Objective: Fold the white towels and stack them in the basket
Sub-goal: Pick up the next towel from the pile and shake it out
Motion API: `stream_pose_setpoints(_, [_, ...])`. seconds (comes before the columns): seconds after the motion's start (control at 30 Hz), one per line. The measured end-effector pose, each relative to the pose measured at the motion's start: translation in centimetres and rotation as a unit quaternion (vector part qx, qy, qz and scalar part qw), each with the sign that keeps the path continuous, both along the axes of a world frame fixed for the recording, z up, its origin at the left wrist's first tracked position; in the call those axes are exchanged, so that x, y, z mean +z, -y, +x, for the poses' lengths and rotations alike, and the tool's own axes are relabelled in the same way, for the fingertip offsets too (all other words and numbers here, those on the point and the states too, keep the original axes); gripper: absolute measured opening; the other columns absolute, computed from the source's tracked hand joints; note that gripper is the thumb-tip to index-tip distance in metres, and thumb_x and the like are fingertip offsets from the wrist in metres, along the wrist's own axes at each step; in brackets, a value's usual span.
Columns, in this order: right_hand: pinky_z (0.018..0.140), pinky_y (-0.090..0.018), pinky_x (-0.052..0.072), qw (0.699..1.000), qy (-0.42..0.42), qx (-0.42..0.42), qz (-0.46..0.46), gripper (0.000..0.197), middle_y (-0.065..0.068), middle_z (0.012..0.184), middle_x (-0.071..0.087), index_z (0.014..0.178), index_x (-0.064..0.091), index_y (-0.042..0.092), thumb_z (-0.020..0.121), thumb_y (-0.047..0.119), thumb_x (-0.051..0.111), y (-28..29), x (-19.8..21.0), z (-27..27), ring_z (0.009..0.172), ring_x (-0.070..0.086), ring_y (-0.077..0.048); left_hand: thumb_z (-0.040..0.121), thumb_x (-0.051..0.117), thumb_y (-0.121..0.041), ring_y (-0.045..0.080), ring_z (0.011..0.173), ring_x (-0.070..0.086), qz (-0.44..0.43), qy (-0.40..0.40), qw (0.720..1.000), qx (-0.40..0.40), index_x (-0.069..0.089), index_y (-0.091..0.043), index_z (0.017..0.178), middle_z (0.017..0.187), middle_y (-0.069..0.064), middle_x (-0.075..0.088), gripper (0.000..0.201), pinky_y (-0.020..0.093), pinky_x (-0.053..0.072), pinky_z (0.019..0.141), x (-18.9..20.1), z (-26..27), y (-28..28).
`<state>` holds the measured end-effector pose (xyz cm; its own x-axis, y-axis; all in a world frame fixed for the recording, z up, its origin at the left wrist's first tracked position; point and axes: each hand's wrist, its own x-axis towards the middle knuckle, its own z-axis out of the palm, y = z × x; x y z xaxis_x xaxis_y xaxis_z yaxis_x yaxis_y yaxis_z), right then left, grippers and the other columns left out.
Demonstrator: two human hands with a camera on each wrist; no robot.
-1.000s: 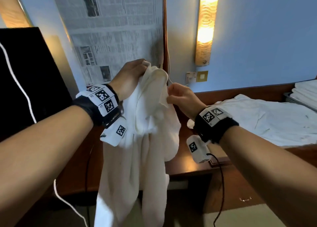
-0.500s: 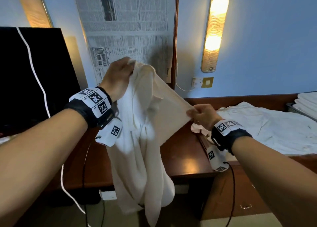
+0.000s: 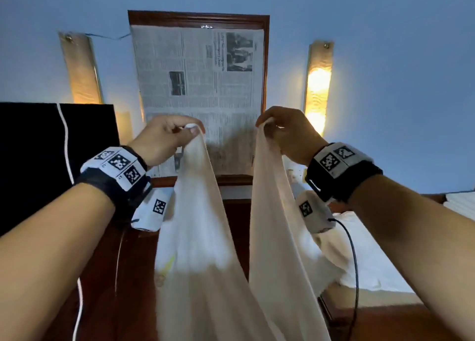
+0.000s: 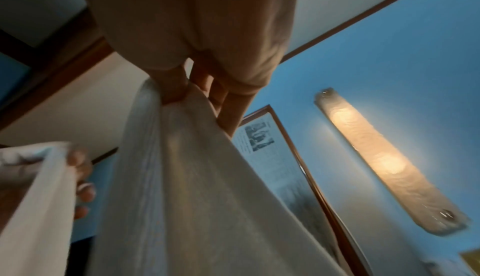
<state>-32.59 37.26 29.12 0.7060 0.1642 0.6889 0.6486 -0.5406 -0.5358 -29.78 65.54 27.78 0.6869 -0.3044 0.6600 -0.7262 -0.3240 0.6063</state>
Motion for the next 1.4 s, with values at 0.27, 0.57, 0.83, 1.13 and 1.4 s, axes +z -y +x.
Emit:
stream_pose_setpoints(0.27, [0.056, -0.022, 0.048, 0.992, 0.091, 0.046, 0.077, 0.013, -0.006, 0.07, 0.069, 0.077, 0.07, 0.012, 0.083, 0.019, 0.08, -3.5, 4.8, -0.1, 0.055, 0.056, -0.004, 0.089, 0.064, 0.01, -0.006, 0.072, 0.067, -0.148, 0.073, 0.986, -0.003, 0.078, -0.018, 0.083, 0.071, -0.019, 0.073, 0.033, 0.012, 0.052, 0.072, 4.0, -0.3, 4.4])
stream_pose_setpoints(0.57, [0.06, -0.018, 0.046, 0.99, 0.1, 0.097, -0.001, 0.018, 0.004, 0.074, 0.064, 0.1, 0.076, 0.002, 0.094, 0.017, 0.066, -2.5, 6.2, 0.4, 0.063, 0.053, -0.002, 0.09, 0.068, 0.001, -0.004, 0.062, 0.06, -0.109, 0.081, 0.991, -0.019, 0.073, -0.013, 0.099, 0.068, -0.016, 0.071, 0.018, 0.014, 0.047, 0.061, 5.6, -0.2, 6.1])
stream_pose_setpoints(0.83, [0.065, -0.037, 0.058, 0.99, 0.059, 0.124, 0.035, 0.023, -0.008, 0.083, 0.068, 0.1, 0.073, 0.002, 0.095, 0.023, 0.065, -2.7, 6.5, 0.9, 0.076, 0.066, -0.024, 0.091, 0.07, -0.007, 0.014, 0.07, 0.064, -0.131, 0.039, 0.989, -0.048, 0.075, -0.016, 0.092, 0.081, 0.002, 0.072, 0.011, 0.034, 0.048, 0.07, 6.0, -0.1, 6.3])
stream_pose_setpoints(1.13, [0.086, -0.038, 0.053, 0.935, -0.194, 0.258, 0.15, 0.034, -0.003, 0.114, 0.067, 0.125, 0.064, 0.005, 0.102, 0.026, 0.052, -4.3, 3.5, 1.0, 0.103, 0.064, -0.018, 0.07, 0.081, -0.02, 0.011, 0.049, 0.055, -0.155, 0.006, 0.988, -0.018, 0.061, -0.005, 0.071, 0.057, -0.002, 0.06, 0.025, 0.019, 0.044, 0.052, 5.4, 0.4, 5.5])
stream_pose_setpoints(1.4, [0.09, -0.048, 0.054, 0.963, -0.179, 0.153, 0.132, 0.012, -0.01, 0.103, 0.062, 0.092, 0.063, 0.017, 0.098, 0.027, 0.059, -4.5, -0.4, 2.6, 0.099, 0.063, -0.029, 0.098, 0.062, -0.033, 0.022, 0.071, 0.066, -0.066, -0.201, 0.977, -0.035, 0.075, -0.005, 0.092, 0.086, 0.01, 0.071, 0.032, 0.039, 0.057, 0.071, 0.2, -0.7, 5.4])
